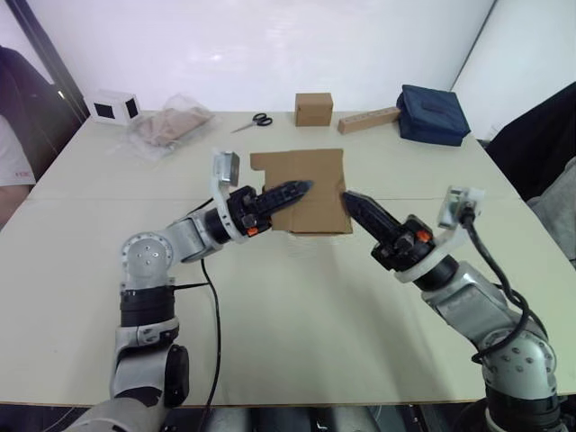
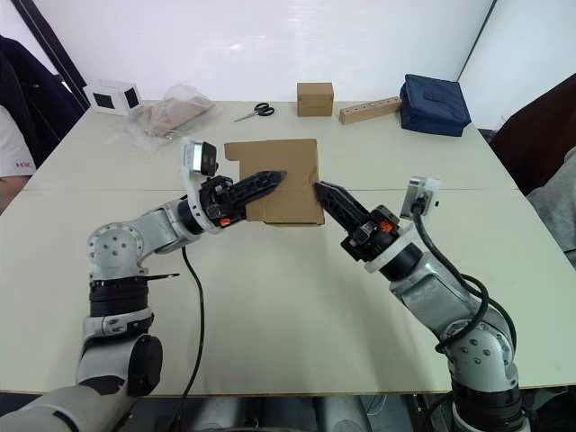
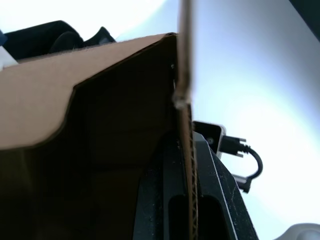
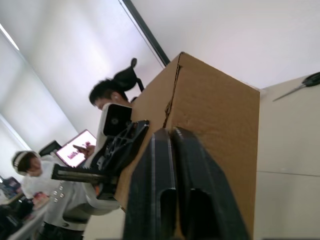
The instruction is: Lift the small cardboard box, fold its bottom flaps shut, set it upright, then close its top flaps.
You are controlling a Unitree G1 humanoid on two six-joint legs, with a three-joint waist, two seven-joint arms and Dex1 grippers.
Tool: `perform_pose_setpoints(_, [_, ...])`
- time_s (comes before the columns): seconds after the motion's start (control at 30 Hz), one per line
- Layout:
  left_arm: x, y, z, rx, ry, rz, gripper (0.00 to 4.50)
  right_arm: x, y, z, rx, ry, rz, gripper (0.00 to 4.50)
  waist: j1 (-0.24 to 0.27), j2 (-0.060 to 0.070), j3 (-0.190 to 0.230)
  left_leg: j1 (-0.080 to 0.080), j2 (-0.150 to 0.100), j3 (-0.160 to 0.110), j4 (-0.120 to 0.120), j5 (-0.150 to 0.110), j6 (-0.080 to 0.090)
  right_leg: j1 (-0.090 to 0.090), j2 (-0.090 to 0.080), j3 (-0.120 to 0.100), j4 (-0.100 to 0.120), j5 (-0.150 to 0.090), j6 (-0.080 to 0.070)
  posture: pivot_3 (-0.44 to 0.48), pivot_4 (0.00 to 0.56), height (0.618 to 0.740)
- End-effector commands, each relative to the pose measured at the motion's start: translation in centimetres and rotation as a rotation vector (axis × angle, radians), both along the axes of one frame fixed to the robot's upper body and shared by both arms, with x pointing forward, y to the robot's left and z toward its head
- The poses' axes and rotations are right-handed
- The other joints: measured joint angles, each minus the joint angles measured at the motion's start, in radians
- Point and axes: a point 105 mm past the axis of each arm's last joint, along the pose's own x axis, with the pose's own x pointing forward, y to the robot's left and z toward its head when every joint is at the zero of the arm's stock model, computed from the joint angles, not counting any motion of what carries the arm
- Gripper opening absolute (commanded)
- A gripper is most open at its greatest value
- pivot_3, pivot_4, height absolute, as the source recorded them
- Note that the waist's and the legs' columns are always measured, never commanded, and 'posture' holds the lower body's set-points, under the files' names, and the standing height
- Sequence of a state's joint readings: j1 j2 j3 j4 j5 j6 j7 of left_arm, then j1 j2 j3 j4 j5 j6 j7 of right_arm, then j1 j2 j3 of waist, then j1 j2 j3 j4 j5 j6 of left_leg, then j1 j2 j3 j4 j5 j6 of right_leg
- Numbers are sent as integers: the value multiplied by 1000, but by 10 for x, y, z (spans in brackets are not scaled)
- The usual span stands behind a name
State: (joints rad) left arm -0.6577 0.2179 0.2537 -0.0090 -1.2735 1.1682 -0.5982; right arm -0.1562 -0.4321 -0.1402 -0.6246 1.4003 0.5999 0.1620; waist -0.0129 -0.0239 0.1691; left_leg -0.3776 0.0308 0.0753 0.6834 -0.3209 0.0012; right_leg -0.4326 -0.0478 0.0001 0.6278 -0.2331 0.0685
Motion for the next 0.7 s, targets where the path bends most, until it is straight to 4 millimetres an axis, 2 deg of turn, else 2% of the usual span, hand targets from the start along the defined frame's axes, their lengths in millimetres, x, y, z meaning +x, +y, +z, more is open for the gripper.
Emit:
perform_pose_setpoints(0.03, [-6, -10, 1, 19, -27, -25, 0, -17, 19, 11, 46, -25, 129, 77, 0, 0, 0, 0, 0, 0, 0, 0, 0, 0, 0, 0, 0, 0, 0, 0, 150, 740])
perform_pose_setpoints(0.3, [3, -5, 10, -47, 0, 13, 0, -14, 14, 11, 98, 6, 95, 77, 0, 0, 0, 0, 0, 0, 0, 0, 0, 0, 0, 0, 0, 0, 0, 0, 150, 740])
perform_pose_setpoints(0.5, [-3, -5, 19, -101, 9, -12, 0, -2, 2, 11, 232, 30, 10, 77, -1, 0, 0, -1, 0, 0, 0, 0, 0, 0, 0, 0, 0, 0, 0, 0, 150, 740])
perform_pose_setpoints(0.7, [-3, -4, 20, -110, 20, -7, 0, 0, -3, 12, 258, 36, -21, 77, 0, 0, 0, -1, 0, 0, 0, 0, 0, 0, 0, 0, 0, 0, 0, 0, 150, 740])
